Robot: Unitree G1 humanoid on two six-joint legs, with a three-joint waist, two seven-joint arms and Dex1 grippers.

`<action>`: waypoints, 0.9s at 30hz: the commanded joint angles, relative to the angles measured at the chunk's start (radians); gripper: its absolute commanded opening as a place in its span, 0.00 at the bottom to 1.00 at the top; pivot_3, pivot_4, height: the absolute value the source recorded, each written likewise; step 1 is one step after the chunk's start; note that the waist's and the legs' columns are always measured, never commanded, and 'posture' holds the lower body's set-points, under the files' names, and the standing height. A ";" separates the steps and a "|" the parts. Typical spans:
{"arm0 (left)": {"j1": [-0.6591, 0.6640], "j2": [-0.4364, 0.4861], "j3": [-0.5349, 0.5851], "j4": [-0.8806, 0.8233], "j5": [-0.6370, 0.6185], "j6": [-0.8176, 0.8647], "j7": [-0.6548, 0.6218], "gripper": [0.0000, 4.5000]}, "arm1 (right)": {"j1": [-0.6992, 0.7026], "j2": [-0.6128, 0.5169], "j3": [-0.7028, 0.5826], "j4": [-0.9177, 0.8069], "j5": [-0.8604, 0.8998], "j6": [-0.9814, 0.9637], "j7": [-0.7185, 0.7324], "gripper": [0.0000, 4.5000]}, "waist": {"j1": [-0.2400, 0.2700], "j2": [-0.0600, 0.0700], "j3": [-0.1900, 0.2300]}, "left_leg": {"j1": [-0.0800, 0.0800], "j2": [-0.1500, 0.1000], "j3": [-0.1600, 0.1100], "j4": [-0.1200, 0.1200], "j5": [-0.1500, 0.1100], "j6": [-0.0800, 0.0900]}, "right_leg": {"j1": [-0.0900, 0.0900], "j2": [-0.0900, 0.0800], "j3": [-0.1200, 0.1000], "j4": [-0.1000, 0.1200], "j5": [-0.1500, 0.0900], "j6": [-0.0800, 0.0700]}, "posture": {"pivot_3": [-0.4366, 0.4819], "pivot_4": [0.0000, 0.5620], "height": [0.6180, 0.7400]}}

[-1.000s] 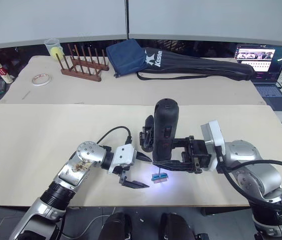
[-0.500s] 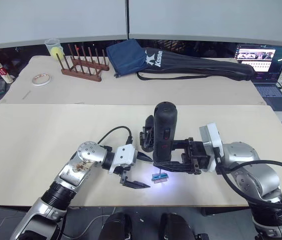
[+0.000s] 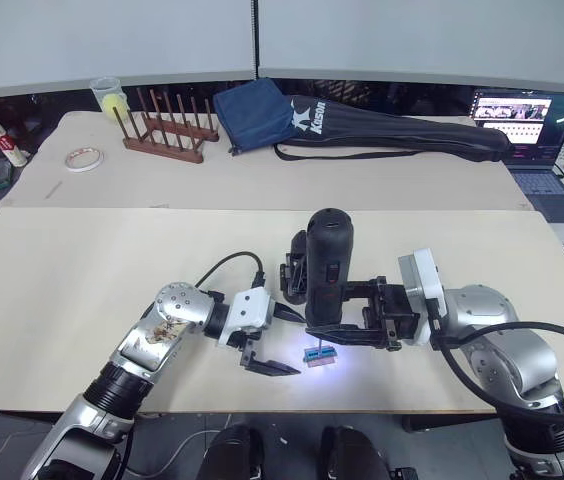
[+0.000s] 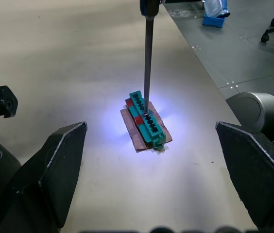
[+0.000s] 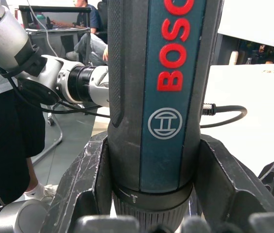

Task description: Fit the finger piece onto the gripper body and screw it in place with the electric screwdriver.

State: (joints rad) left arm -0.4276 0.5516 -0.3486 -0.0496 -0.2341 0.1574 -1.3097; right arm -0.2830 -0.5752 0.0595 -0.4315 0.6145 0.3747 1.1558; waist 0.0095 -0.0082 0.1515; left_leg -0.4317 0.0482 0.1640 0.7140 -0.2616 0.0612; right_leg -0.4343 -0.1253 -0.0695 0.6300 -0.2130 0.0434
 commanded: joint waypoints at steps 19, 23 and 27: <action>0.029 -0.091 0.145 0.160 0.054 0.021 0.325 1.00 | -0.173 -0.074 -0.105 -0.076 0.207 0.152 -0.108 0.43 | 0.003 0.000 0.000 | 0.000 0.000 0.000 0.000 0.000 0.001 | 0.001 -0.001 -0.001 -0.001 0.000 0.000 | 0.48 0.27 1.00; 0.005 -0.171 0.155 0.203 0.058 0.020 0.397 1.00 | -0.164 -0.085 -0.106 -0.074 0.204 0.149 -0.107 0.43 | 0.002 0.000 0.000 | 0.000 0.000 0.000 0.001 0.000 0.001 | 0.001 -0.001 -0.001 0.000 0.000 0.000 | 0.48 0.27 1.00; -0.035 -0.240 0.138 0.268 0.077 -0.006 0.436 1.00 | -0.158 -0.092 -0.103 -0.072 0.198 0.145 -0.109 0.43 | 0.003 -0.001 0.000 | 0.001 0.000 0.000 0.001 0.000 0.001 | 0.002 -0.001 -0.001 0.000 0.000 0.000 | 0.48 0.27 1.00</action>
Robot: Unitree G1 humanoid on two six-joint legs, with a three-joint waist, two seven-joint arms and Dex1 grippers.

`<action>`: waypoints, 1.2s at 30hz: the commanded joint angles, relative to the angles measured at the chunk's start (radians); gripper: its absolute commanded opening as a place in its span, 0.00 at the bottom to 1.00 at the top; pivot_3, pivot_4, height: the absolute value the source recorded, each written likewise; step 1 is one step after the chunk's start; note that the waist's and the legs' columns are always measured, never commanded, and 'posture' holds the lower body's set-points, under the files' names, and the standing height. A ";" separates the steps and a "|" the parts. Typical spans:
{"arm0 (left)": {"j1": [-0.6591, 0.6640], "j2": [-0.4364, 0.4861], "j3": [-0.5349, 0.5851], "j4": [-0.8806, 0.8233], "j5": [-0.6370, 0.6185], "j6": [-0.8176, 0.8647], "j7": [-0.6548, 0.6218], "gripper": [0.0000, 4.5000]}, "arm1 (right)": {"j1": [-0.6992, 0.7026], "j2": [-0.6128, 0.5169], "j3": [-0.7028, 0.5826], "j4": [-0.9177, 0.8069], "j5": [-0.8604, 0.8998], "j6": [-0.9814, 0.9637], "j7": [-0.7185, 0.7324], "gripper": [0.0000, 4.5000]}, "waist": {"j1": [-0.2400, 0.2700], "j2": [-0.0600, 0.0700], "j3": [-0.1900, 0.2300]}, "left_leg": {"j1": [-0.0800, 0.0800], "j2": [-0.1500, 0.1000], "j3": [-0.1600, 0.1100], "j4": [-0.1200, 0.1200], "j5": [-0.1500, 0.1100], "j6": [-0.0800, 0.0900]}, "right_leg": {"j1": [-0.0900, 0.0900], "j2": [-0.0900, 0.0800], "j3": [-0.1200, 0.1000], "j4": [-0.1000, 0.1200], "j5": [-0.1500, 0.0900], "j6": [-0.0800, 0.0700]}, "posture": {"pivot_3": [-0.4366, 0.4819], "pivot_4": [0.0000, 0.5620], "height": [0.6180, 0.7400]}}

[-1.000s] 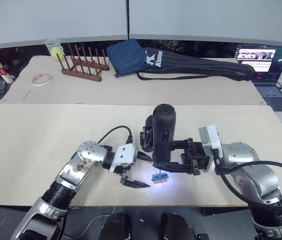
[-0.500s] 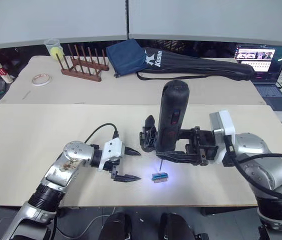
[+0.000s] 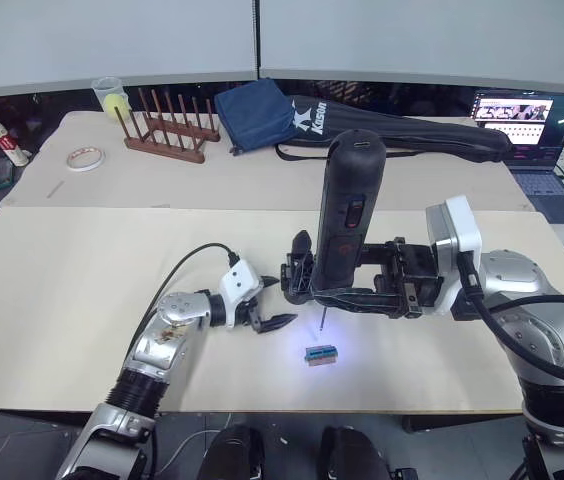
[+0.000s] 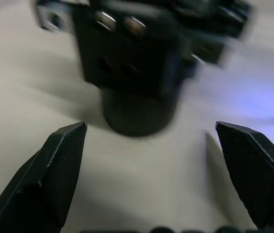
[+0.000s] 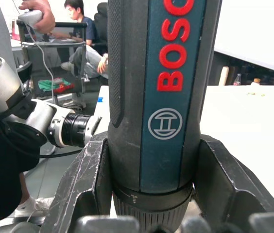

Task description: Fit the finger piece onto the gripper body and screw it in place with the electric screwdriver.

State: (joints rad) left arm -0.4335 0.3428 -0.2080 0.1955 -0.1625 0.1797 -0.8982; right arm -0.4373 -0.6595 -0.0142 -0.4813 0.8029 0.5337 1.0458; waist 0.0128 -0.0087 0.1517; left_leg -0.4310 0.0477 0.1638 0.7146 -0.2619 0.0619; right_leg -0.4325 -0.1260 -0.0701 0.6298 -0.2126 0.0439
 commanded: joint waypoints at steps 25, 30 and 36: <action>-0.392 -0.007 -0.014 0.684 0.057 -0.398 -0.448 0.85 | 0.047 -0.019 -0.035 -0.061 -0.017 -0.027 -0.030 0.43 | -0.002 -0.001 0.001 | -0.002 0.000 0.000 0.004 -0.003 0.005 | 0.000 -0.001 -0.001 -0.001 0.001 0.001 | 0.48 0.27 1.00; -0.298 0.028 0.033 0.502 0.016 -0.271 -0.407 1.00 | 0.044 -0.015 -0.033 -0.061 -0.017 -0.026 -0.036 0.43 | -0.004 -0.002 0.001 | -0.003 0.001 0.000 0.004 -0.003 0.005 | -0.001 -0.001 -0.001 -0.001 0.001 0.001 | 0.48 0.27 1.00; -0.084 0.069 0.080 0.110 -0.034 -0.074 -0.286 1.00 | 0.028 -0.005 -0.027 -0.039 -0.020 -0.031 -0.028 0.43 | -0.012 -0.002 0.001 | -0.003 0.002 0.000 0.004 -0.002 0.004 | -0.001 -0.001 0.000 0.000 0.001 0.001 | 0.48 0.27 1.00</action>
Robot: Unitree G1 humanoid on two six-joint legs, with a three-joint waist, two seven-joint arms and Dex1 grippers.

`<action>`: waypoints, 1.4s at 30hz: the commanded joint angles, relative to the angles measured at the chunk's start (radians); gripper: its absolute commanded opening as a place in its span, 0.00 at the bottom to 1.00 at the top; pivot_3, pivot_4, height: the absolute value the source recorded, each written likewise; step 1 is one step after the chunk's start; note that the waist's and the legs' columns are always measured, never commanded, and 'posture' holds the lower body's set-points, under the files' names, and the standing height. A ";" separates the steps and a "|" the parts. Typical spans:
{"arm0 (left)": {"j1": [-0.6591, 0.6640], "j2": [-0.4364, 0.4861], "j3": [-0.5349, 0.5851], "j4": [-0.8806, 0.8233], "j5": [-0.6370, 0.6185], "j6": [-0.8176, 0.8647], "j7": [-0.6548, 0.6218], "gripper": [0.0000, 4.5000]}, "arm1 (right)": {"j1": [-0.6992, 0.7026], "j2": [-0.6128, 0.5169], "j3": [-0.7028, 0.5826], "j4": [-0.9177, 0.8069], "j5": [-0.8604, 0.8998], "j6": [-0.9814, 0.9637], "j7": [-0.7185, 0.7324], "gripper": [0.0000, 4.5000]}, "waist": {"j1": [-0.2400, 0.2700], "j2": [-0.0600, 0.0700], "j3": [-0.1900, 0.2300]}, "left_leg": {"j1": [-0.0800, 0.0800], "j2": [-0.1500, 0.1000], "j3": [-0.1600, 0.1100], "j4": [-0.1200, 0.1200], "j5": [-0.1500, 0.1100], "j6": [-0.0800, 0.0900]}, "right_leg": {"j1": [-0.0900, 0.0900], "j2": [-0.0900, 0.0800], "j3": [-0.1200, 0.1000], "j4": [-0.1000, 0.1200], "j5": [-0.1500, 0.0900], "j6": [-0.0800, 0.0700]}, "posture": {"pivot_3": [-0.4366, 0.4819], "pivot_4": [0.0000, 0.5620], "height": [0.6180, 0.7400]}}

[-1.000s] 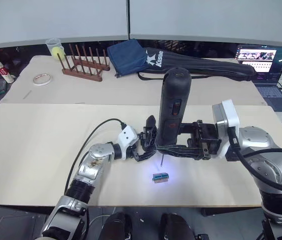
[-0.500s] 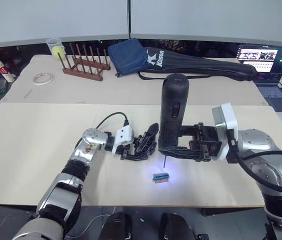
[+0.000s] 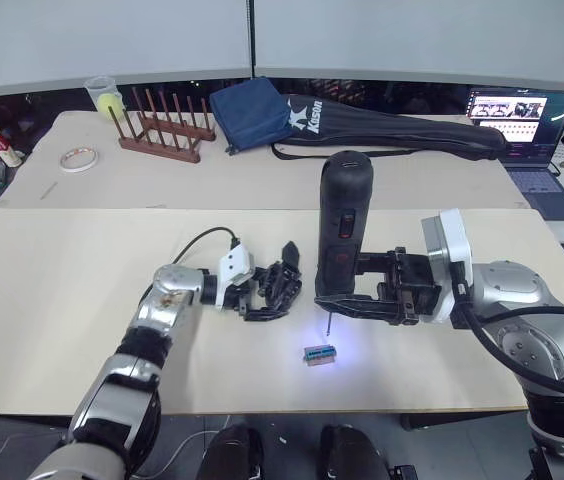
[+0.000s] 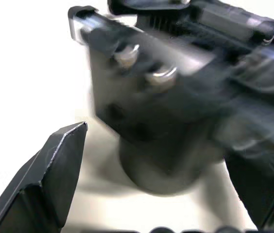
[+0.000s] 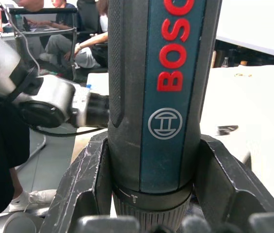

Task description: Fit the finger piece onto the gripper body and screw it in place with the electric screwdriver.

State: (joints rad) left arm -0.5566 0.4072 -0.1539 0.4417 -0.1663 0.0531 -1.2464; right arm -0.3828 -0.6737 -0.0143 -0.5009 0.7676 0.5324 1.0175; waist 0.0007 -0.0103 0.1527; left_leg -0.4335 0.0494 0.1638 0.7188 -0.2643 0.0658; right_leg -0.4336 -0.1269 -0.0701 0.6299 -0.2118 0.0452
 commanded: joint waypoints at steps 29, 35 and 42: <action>0.038 -0.073 -0.015 -0.146 -0.031 0.066 0.154 0.51 | -0.073 0.009 -0.058 0.015 0.023 -0.007 -0.045 0.43 | 0.013 0.000 0.000 | 0.000 -0.001 0.000 0.000 0.000 0.000 | 0.001 -0.001 -0.001 0.000 0.000 0.000 | 0.48 0.27 1.00; 0.032 -0.164 -0.048 -0.175 0.013 0.108 0.274 0.51 | -0.144 -0.016 -0.100 0.032 0.087 0.059 -0.074 0.43 | 0.014 0.000 0.000 | 0.000 -0.002 0.000 0.001 0.000 0.000 | 0.001 -0.001 -0.001 -0.001 0.000 0.001 | 0.48 0.27 1.00; 0.015 -0.203 -0.070 -0.147 0.047 0.108 0.333 0.51 | -0.307 -0.008 -0.108 0.050 0.212 0.186 -0.153 0.43 | 0.007 0.000 0.000 | 0.000 -0.001 0.000 0.000 0.000 0.001 | 0.000 -0.001 0.000 0.000 0.001 0.001 | 0.48 0.27 1.00</action>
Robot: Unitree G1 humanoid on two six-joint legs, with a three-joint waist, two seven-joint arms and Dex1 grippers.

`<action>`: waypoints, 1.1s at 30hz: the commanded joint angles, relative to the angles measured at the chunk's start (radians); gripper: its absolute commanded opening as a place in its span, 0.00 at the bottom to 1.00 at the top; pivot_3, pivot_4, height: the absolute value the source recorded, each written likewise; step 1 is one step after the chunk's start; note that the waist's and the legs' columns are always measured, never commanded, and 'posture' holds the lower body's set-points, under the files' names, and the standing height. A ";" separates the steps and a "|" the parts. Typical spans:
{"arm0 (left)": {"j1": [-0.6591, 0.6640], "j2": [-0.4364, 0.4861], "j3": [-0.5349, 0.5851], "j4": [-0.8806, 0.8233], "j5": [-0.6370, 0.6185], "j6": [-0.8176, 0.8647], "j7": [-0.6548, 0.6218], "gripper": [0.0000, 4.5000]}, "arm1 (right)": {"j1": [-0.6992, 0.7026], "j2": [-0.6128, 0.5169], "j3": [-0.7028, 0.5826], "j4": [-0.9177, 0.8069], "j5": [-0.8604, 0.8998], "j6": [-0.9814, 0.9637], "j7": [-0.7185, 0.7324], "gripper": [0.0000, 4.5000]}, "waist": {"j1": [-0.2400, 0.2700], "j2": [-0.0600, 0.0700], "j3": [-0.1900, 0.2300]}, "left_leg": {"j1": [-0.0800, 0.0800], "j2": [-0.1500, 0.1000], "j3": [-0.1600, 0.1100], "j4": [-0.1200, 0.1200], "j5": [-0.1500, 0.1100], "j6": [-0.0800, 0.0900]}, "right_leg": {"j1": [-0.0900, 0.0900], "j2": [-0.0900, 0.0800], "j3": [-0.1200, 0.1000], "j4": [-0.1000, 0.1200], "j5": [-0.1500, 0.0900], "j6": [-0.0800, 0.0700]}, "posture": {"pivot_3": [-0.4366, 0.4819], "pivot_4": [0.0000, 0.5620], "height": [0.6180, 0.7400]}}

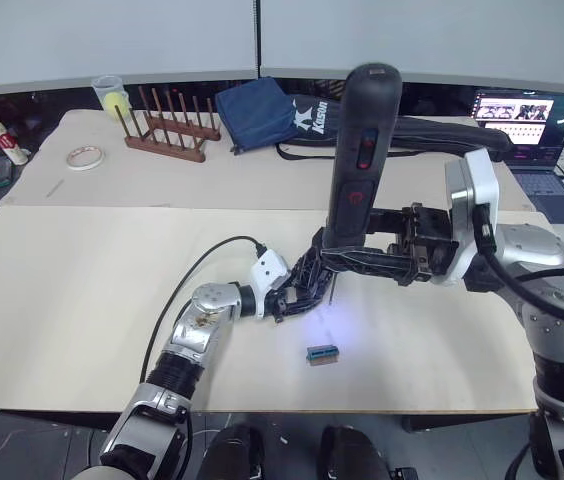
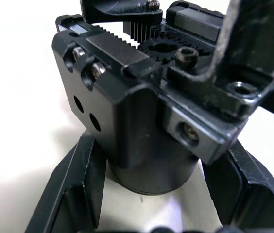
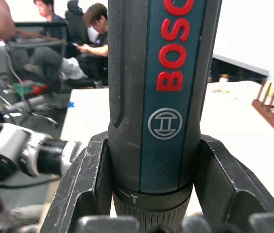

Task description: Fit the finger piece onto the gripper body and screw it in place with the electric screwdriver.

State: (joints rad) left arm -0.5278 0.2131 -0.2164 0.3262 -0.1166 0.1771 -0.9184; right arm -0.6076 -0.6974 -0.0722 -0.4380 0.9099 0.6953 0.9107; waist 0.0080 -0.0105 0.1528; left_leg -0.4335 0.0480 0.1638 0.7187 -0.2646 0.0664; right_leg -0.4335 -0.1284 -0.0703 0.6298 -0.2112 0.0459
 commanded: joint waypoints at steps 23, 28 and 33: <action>0.007 0.001 -0.008 -0.053 -0.009 -0.017 0.021 0.51 | -0.228 0.134 0.075 0.058 -0.094 -0.018 -0.086 0.43 | -0.002 0.000 0.000 | 0.000 0.000 0.001 -0.001 0.000 -0.001 | -0.001 0.000 0.000 0.000 0.000 0.000 | 0.48 0.27 1.00; 0.012 0.010 -0.005 -0.060 -0.012 -0.012 0.018 0.51 | -0.215 0.161 0.094 0.072 -0.145 -0.048 -0.063 0.43 | -0.003 0.000 0.000 | 0.000 0.000 0.001 -0.001 0.000 -0.001 | -0.001 0.000 0.000 0.000 0.000 0.000 | 0.48 0.27 1.00; 0.015 0.019 -0.003 -0.065 -0.015 -0.010 0.017 0.51 | -0.214 0.180 0.103 0.085 -0.177 -0.066 -0.049 0.43 | -0.008 0.000 0.000 | 0.000 0.000 0.001 -0.002 0.001 -0.001 | -0.001 0.000 0.000 0.000 0.000 0.000 | 0.48 0.27 1.00</action>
State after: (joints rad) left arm -0.5110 0.2299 -0.2265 0.2966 -0.1189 0.1771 -0.8993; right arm -0.8081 -0.5220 0.0568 -0.3330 0.7370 0.6789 0.8529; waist 0.0003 -0.0104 0.1527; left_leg -0.4338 0.0479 0.1653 0.7170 -0.2638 0.0651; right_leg -0.4347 -0.1284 -0.0704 0.6296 -0.2112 0.0459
